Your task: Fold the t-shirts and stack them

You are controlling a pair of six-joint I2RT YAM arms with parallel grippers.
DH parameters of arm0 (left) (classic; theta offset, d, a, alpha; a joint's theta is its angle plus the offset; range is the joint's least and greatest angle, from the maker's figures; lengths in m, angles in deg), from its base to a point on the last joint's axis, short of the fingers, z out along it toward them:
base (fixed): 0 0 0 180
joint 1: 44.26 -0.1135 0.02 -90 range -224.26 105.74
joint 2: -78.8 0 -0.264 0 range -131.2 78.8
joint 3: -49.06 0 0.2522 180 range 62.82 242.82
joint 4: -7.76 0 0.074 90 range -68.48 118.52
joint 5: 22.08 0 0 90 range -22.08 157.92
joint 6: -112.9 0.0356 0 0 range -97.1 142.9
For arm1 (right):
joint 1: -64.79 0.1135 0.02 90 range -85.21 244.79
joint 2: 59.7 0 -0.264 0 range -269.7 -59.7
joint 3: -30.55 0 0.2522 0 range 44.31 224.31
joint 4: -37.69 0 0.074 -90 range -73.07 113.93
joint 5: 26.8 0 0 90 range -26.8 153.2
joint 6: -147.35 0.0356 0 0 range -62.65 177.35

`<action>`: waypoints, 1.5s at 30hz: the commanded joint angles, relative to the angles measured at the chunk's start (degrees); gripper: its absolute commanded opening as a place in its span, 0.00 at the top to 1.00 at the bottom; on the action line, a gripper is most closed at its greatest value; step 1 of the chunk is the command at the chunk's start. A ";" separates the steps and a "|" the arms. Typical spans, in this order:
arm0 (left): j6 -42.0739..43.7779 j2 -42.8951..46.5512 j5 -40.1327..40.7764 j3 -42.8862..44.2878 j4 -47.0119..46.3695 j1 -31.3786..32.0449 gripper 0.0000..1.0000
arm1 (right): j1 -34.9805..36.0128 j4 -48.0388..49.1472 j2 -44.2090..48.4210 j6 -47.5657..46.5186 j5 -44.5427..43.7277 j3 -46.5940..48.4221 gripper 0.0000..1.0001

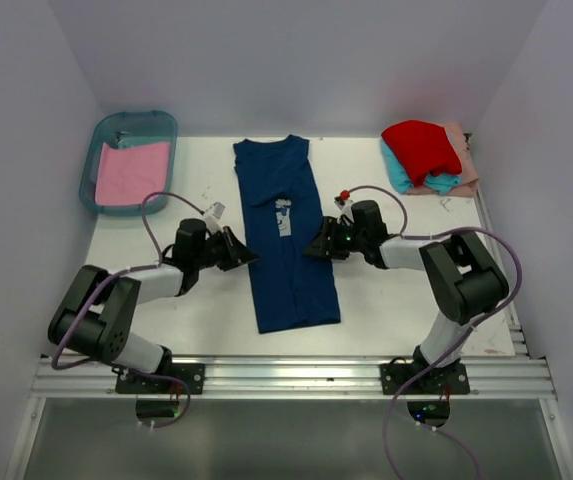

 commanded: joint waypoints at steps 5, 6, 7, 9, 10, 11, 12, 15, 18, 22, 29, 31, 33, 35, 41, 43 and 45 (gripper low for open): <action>3.07 10.91 1.35 6.13 9.32 1.70 0.83 | 0.44 8.98 11.79 4.87 4.23 -4.20 0.30; 3.07 11.44 1.97 5.87 11.63 2.84 0.82 | 1.31 6.08 13.46 4.35 1.44 -4.73 0.25; 2.54 12.75 3.28 5.26 13.66 3.55 0.79 | 1.67 3.18 16.60 3.47 -0.07 -5.35 0.19; 1.49 14.60 4.34 1.05 17.27 5.91 0.75 | 2.29 -3.85 20.66 1.10 -5.32 -8.77 0.11; 0.09 17.04 4.87 -0.97 17.54 6.62 0.74 | 2.29 -6.66 25.20 -0.21 -7.53 -10.00 0.01; -0.62 18.46 5.13 -5.25 17.72 7.24 0.73 | 2.29 -12.00 27.34 -0.84 -9.82 -12.27 0.01; -1.41 19.86 5.48 -7.29 17.72 8.20 0.71 | 2.20 -14.66 29.36 -1.19 -13.32 -13.25 0.01; -4.83 26.02 5.49 -13.72 17.54 9.52 0.69 | 2.20 -20.57 38.06 0.29 -14.76 -18.26 0.01; -8.18 31.03 5.22 -16.72 17.89 11.72 0.68 | 2.29 -22.42 45.01 4.86 -12.48 -23.36 0.01; -10.20 33.15 7.33 -17.16 19.74 14.80 0.67 | 2.38 -23.04 50.64 9.78 -12.12 -28.55 0.08; -13.02 27.01 9.35 -16.81 18.51 18.94 0.67 | 2.46 -21.20 50.47 14.97 -9.75 -33.91 0.24; -13.80 25.24 11.01 -16.89 18.60 20.43 0.67 | 2.38 -20.67 50.30 15.76 -9.75 -34.53 0.30; -14.33 24.28 11.38 -17.24 17.02 21.13 0.67 | 2.46 -19.27 49.95 16.64 -9.58 -35.32 0.36; -15.30 22.26 11.64 -17.69 15.88 21.48 0.67 | 2.46 -17.43 48.55 18.14 -8.00 -35.94 0.49; -15.65 20.32 11.99 -17.42 15.17 22.19 0.68 | 4.04 -14.34 45.73 21.83 -5.97 -37.78 0.54; -16.09 20.23 12.08 -17.60 14.82 22.36 0.68 | 4.83 -13.99 45.64 23.14 -6.24 -38.14 0.54; -16.27 20.14 12.17 -17.60 14.82 22.54 0.68 | 6.06 -13.64 45.46 23.85 -6.85 -38.49 0.54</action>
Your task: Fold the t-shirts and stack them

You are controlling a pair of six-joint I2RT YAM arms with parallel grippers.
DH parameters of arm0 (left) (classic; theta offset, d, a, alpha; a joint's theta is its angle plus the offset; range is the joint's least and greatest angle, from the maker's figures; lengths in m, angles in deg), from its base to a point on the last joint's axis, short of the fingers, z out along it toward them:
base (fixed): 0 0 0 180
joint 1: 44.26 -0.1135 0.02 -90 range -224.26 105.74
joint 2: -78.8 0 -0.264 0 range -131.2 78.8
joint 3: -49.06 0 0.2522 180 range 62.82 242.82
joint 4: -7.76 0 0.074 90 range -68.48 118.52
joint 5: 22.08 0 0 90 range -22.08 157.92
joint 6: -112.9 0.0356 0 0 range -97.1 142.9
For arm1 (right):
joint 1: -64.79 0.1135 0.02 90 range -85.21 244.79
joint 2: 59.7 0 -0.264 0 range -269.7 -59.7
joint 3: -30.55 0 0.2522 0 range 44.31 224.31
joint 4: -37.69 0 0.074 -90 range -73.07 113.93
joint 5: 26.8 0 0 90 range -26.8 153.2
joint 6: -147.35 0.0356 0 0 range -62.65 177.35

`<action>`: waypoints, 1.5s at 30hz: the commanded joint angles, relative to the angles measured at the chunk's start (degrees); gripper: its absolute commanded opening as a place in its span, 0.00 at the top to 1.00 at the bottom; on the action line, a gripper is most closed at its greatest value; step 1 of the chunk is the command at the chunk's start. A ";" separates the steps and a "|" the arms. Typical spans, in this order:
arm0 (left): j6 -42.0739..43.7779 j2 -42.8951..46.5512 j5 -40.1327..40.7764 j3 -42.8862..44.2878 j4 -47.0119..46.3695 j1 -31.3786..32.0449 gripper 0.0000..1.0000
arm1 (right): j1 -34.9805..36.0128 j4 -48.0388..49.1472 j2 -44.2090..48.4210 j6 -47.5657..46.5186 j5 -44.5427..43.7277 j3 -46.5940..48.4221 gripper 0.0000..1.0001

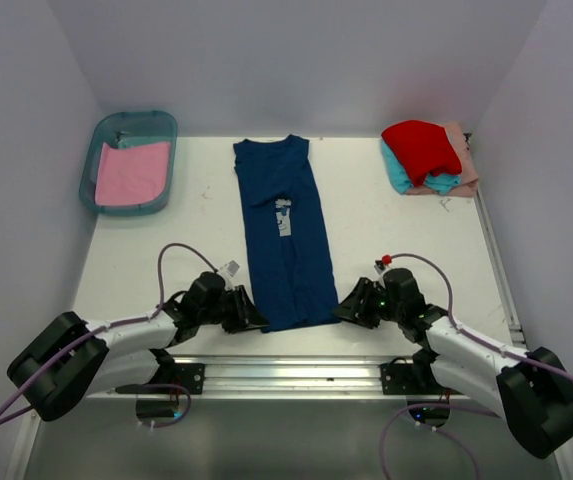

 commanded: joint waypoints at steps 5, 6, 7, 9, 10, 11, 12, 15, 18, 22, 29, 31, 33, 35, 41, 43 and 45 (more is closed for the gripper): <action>0.25 -1.67 3.12 -0.38 1.75 0.75 0.68 | 2.22 -1.83 -1.64 3.20 -0.36 -2.38 0.69; 0.25 -2.02 3.12 -0.46 1.66 0.75 0.69 | 2.22 -2.09 -1.38 3.12 -0.53 -2.30 0.77; 0.25 -2.11 3.03 -0.64 1.05 0.84 0.69 | 2.31 -2.53 -1.20 2.86 -0.71 -2.29 0.81; 0.17 -2.72 2.51 -0.81 0.17 0.84 0.72 | 2.31 -3.06 -0.68 2.24 -1.32 -2.12 0.95; 0.08 -2.99 2.15 -0.99 -0.71 0.92 0.74 | 2.40 -3.76 -0.67 1.98 -1.50 -1.86 0.98; 0.08 -3.17 1.80 -1.16 -1.15 0.92 0.79 | 2.31 -4.03 -0.67 1.89 -1.50 -1.86 1.00; -0.10 -3.43 1.28 -1.43 -1.50 1.01 0.82 | 2.31 -4.03 -0.67 1.80 -1.24 -1.85 1.00; -0.19 -3.00 1.01 -1.87 -1.94 1.45 0.96 | 2.31 -4.21 -0.06 1.10 -1.15 -1.85 1.00; -0.45 -1.33 0.75 -2.40 -1.42 1.89 1.00 | 2.31 -7.01 1.78 0.74 -1.42 -2.03 1.00; -0.27 2.27 0.66 -2.92 1.99 2.42 1.00 | 2.40 -10.61 5.65 -0.13 -0.71 -2.03 1.00; -0.45 14.04 0.22 -2.49 11.31 3.03 1.00 | 2.75 -19.67 16.89 -5.14 1.22 0.69 1.00; -0.62 18.53 0.22 -1.52 16.30 3.30 1.00 | 2.93 -20.90 19.88 -5.85 2.71 1.04 1.00; -0.80 22.31 0.57 -0.30 19.66 3.38 1.00 | 2.84 -20.91 21.81 -6.37 4.90 1.13 1.00; -0.97 24.24 0.74 0.41 21.60 3.47 1.00 | 3.01 -21.17 22.96 -6.64 6.22 1.40 1.00; -1.15 29.34 0.66 2.17 28.72 3.82 1.00 | 3.46 -27.05 30.87 -9.10 8.78 4.56 1.00; -1.06 31.19 1.88 4.10 31.62 3.91 1.00 | 3.54 -28.72 32.80 -9.10 9.30 5.87 1.00; -1.06 34.25 3.55 6.64 33.03 3.91 1.00 | 3.54 -29.43 34.92 -9.36 10.10 6.84 1.00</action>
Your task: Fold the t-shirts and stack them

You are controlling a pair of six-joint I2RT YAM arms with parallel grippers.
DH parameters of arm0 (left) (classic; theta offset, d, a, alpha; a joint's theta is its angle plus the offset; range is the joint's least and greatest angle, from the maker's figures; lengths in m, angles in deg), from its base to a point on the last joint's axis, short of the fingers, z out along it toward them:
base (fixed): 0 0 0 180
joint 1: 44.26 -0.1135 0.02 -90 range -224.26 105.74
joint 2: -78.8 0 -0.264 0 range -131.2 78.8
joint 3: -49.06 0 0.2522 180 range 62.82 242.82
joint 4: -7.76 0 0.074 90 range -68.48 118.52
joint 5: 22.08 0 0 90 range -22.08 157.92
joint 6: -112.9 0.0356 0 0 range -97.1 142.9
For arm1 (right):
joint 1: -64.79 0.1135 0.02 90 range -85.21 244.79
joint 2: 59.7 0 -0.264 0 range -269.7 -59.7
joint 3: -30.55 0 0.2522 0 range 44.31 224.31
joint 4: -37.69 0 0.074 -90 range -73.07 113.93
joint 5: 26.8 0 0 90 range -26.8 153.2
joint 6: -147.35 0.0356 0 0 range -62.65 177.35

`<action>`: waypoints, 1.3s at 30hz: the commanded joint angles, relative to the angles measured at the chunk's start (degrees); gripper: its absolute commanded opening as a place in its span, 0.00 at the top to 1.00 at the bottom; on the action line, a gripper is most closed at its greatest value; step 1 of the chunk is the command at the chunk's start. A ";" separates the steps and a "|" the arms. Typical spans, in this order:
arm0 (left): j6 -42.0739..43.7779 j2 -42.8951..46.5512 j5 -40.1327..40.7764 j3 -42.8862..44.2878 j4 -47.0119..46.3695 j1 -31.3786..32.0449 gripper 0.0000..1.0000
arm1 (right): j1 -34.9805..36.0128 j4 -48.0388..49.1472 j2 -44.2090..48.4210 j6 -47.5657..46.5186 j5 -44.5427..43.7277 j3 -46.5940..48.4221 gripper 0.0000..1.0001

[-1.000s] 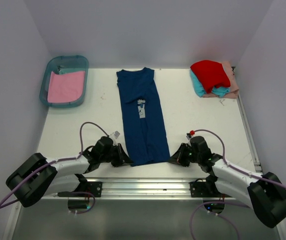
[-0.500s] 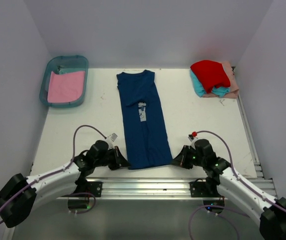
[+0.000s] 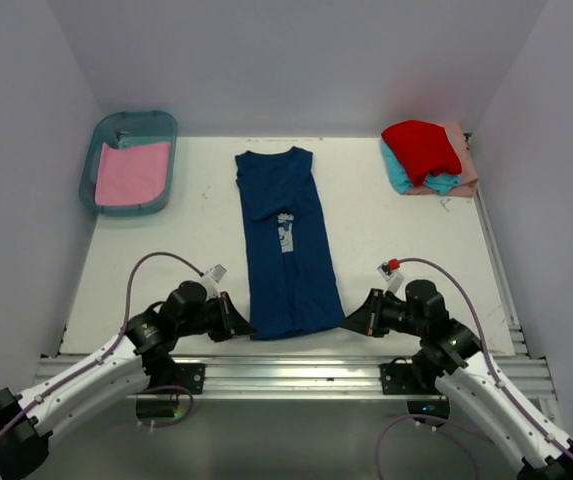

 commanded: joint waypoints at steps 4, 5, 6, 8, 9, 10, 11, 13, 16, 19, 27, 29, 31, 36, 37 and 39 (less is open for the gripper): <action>1.39 5.91 6.08 9.82 8.81 0.37 1.00 | 0.29 -5.40 2.36 -4.59 1.75 8.69 1.00; 1.91 5.92 7.05 10.52 9.17 0.37 1.00 | 0.29 -4.96 1.66 -5.46 0.70 9.40 1.00; 3.31 5.65 8.71 11.92 9.52 0.37 1.00 | 0.29 -4.44 -0.87 -7.13 0.16 10.02 1.00; 5.51 4.34 10.13 13.34 9.70 0.37 1.00 | 0.29 -1.11 -4.04 -8.72 -0.28 11.43 1.00; 6.22 3.72 11.44 14.47 9.61 0.37 1.00 | 0.29 0.82 -8.06 -10.46 -1.59 12.13 1.00; 6.92 3.02 12.32 15.01 9.78 0.37 1.00 | 0.29 2.15 -9.84 -11.26 -2.30 13.44 1.00; 8.49 1.88 13.11 15.45 9.78 0.37 1.00 | 0.37 3.38 -12.12 -11.97 -3.17 14.06 1.00; 10.08 0.74 16.27 16.33 9.35 0.37 1.00 | 0.20 7.58 -17.84 -13.64 -6.25 15.90 1.00; 13.51 -1.37 21.02 16.42 6.46 0.46 1.00 | 0.29 13.92 -25.81 -16.28 -9.33 18.28 1.00; 17.29 -5.40 25.50 15.89 1.54 0.37 1.00 | 0.20 20.16 -33.92 -18.12 -11.35 20.39 1.00; 27.14 -15.43 32.55 14.58 -16.98 -0.68 1.00 | 0.11 28.34 -50.19 -21.73 -13.64 28.56 1.00; 28.80 -18.32 32.55 14.05 -19.82 -1.21 1.00 | 0.02 29.75 -52.65 -21.56 -13.90 29.36 1.00; 29.34 -20.87 31.41 13.70 -23.52 -2.79 1.00 | 0.11 30.90 -53.97 -21.38 -14.25 30.50 1.00; 30.83 -24.49 28.07 11.94 -30.72 -7.26 1.00 | -0.06 31.34 -57.66 -21.47 -17.24 32.35 1.00; 30.92 -25.89 27.63 11.76 -31.60 -8.06 1.00 | -0.07 31.34 -58.11 -21.47 -17.85 32.61 1.00; 31.10 -27.91 25.53 11.94 -33.62 -10.60 1.00 | -0.06 31.34 -59.60 -20.85 -20.13 33.40 1.00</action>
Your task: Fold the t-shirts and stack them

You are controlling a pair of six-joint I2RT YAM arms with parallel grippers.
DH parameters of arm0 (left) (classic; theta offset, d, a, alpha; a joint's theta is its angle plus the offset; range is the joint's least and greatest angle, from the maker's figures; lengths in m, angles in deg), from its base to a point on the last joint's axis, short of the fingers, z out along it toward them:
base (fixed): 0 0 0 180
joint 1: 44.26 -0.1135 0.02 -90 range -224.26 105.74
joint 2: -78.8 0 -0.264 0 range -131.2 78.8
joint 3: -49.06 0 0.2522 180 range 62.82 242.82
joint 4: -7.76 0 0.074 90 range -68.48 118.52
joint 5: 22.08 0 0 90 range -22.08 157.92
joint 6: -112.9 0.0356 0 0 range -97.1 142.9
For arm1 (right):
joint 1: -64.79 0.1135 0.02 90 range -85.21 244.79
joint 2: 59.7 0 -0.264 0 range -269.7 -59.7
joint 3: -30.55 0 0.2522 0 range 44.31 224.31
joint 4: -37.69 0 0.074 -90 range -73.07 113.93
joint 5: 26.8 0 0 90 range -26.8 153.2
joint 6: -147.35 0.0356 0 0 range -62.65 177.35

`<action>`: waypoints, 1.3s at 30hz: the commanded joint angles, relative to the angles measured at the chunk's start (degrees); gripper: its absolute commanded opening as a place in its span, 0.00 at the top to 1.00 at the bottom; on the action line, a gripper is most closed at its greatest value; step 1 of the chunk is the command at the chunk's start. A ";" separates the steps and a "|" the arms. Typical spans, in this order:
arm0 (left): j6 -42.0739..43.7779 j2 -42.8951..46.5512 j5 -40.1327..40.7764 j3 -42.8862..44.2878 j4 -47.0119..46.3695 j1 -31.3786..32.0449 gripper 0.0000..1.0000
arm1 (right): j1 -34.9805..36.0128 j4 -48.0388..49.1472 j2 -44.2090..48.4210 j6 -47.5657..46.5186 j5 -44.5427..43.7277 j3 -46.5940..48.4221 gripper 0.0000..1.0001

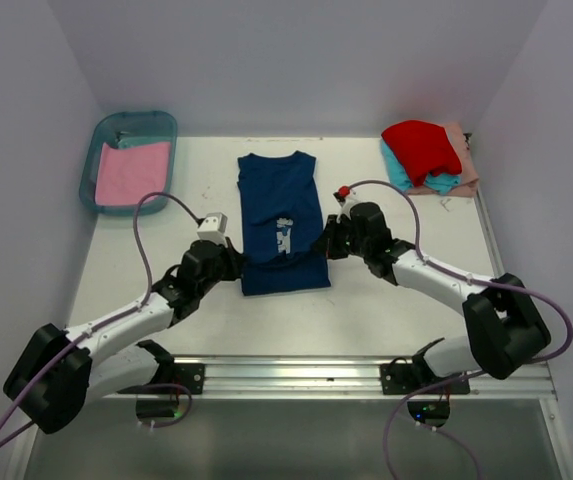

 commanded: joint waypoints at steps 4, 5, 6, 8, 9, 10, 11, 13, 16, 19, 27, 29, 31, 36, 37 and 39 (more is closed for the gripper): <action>3.30 -9.77 -4.19 1.60 -13.16 -4.98 1.00 | -0.61 3.58 -4.46 0.24 -7.05 4.93 1.00; 3.21 -11.02 -5.33 2.74 -14.83 -5.33 1.00 | -0.79 3.67 -5.08 0.50 -7.50 5.37 1.00; 3.30 -12.33 -5.95 3.45 -15.54 -5.68 1.00 | -1.05 3.76 -5.61 0.68 -7.85 6.33 1.00; 3.39 -15.77 -7.97 6.43 -16.42 -6.30 1.00 | -1.23 3.76 -7.72 0.95 -8.29 7.48 1.00; 3.56 -16.82 -8.50 7.31 -16.95 -6.74 1.00 | -1.40 3.84 -8.51 1.03 -8.47 8.70 1.00; 4.17 -18.83 -8.94 9.24 -17.30 -6.83 1.00 | -1.67 3.93 -9.74 1.03 -8.82 9.24 1.00; 4.27 -19.98 -9.30 10.39 -17.13 -7.01 1.00 | -1.76 3.93 -10.53 1.03 -8.74 9.94 1.00; 4.62 -22.79 -10.95 13.19 -17.13 -7.97 1.00 | -2.28 3.50 -11.85 0.86 -8.73 12.05 1.00; 4.53 -26.13 -13.42 16.10 -17.91 -10.16 1.00 | -3.25 3.06 -14.40 0.68 -9.61 14.68 1.00; 4.62 -31.13 -15.63 20.92 -18.36 -12.98 1.00 | -4.83 1.04 -18.53 1.82 -13.38 18.99 1.00; -0.47 -37.87 -14.57 36.33 -13.43 -24.84 0.00 | -8.61 -8.99 -32.62 0.86 -20.87 43.70 0.01; -0.39 -33.99 -14.48 33.00 -16.93 -25.55 0.00 | -8.44 -6.54 -29.19 -1.15 -21.30 38.72 0.01; 0.13 -29.59 -14.92 30.37 -17.22 -25.55 0.00 | -8.26 -3.72 -23.32 -2.12 -21.30 34.49 0.01; -1.35 -23.26 -20.27 23.51 -16.87 -25.38 0.00 | -8.26 -2.74 -13.72 -3.54 -17.01 23.23 0.01; -2.05 -22.55 -21.50 21.93 -13.99 -25.38 0.00 | -8.35 -3.36 -10.92 -3.45 -16.21 22.09 0.01; -1.80 -19.84 -23.01 19.47 -10.12 -24.85 0.00 | -8.44 -5.20 -8.09 -1.96 -12.79 18.05 0.01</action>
